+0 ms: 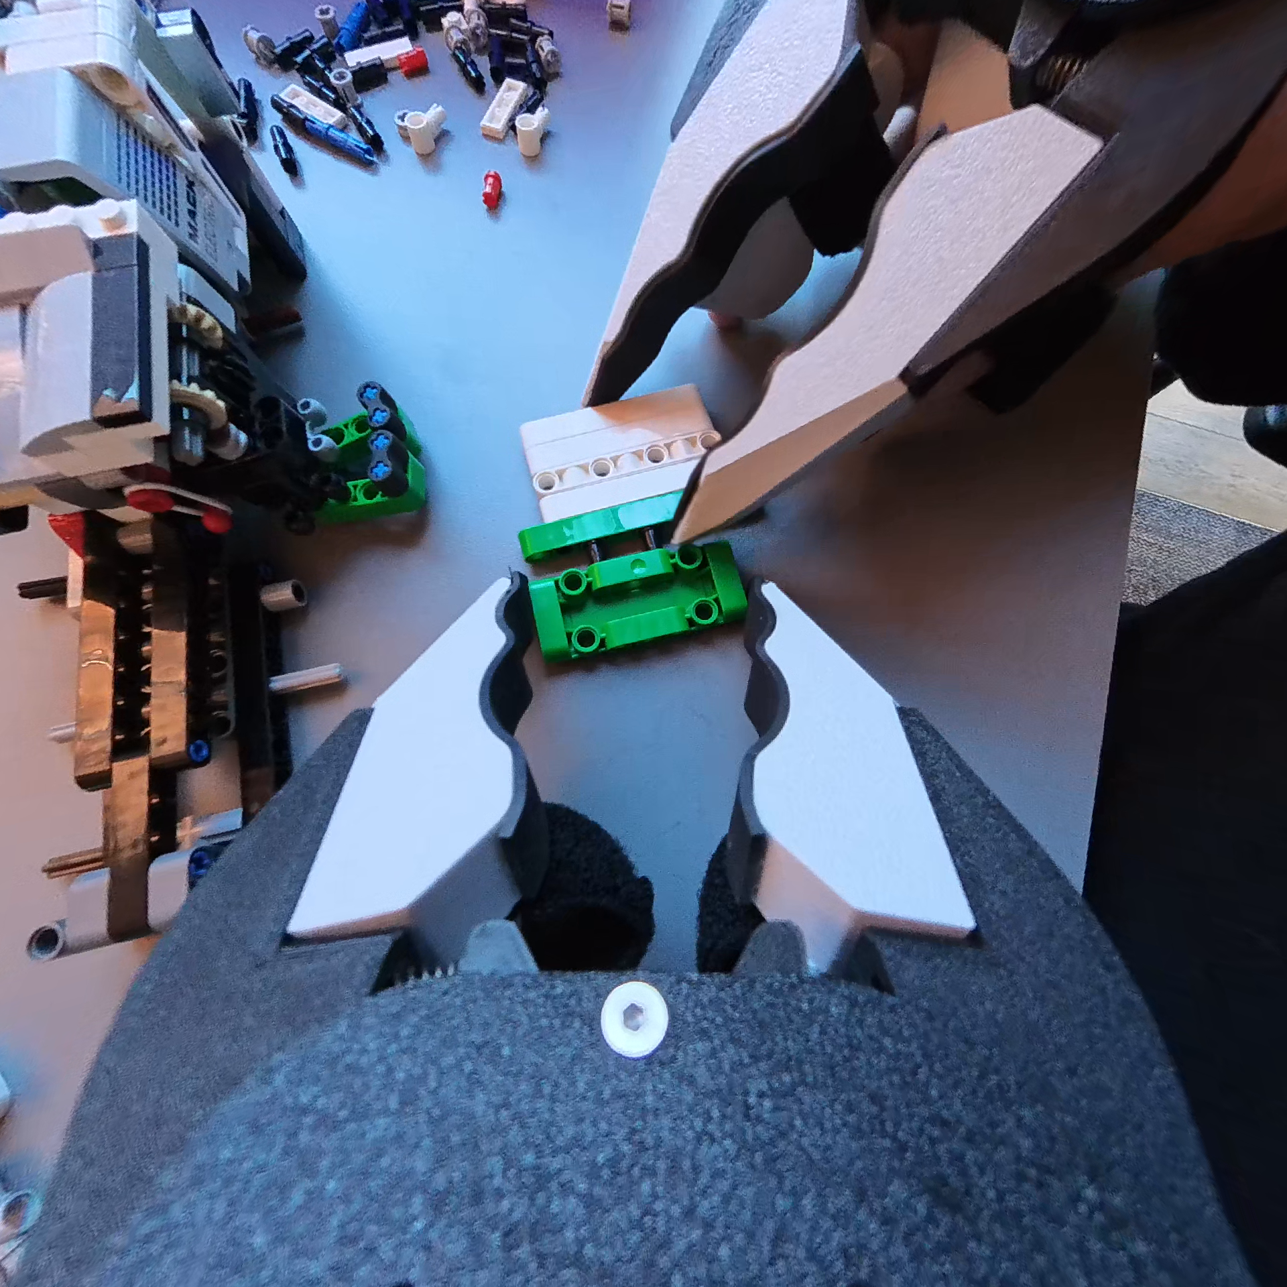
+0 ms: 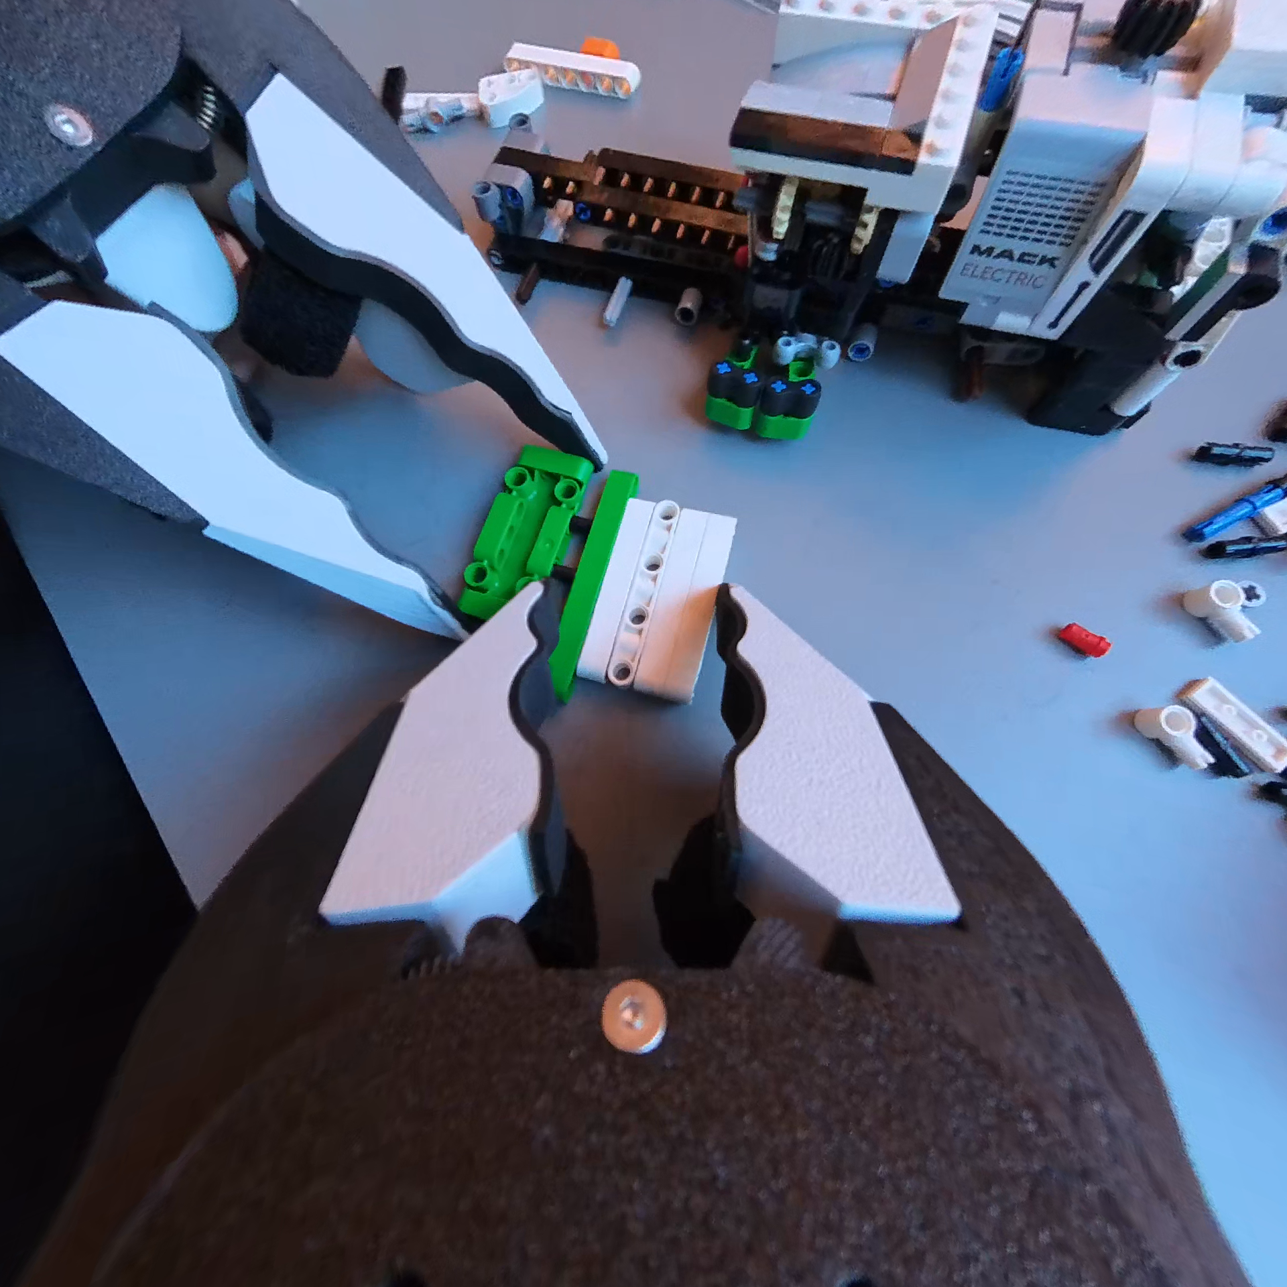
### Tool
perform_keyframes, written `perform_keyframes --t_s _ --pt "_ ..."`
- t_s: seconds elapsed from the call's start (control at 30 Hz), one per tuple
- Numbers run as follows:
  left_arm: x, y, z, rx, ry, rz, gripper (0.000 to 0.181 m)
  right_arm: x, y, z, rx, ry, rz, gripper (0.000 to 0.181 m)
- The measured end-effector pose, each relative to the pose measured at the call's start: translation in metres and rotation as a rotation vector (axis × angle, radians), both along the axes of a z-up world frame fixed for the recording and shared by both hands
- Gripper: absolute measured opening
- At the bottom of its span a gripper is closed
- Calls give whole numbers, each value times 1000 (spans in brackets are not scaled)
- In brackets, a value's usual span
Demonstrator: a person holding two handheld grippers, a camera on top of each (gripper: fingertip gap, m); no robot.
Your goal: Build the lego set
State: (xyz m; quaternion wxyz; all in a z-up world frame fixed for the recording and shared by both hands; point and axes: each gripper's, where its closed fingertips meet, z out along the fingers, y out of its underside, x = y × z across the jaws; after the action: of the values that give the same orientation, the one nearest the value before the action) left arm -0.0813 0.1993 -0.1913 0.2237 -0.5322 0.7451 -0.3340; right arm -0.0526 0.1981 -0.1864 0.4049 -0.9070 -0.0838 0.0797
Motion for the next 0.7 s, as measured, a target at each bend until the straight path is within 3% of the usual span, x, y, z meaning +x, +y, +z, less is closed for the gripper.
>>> perform_keyframes --t_s 0.13,0.2,0.4,0.53,0.7 --pt "0 0 0 -1 1 6 60 -2 -3 1 -12 46 21 46" --pt "0 -1 0 2 0 12 60 -10 -5 4 -22 119 56 65" --pt "2 -2 0 1 2 21 60 -5 8 5 -35 148 -55 62" --pt "2 -2 0 3 2 64 60 0 8 1 -61 24 -86 53" --pt "3 -2 0 4 0 84 60 -3 7 -2 -67 -72 -90 61"
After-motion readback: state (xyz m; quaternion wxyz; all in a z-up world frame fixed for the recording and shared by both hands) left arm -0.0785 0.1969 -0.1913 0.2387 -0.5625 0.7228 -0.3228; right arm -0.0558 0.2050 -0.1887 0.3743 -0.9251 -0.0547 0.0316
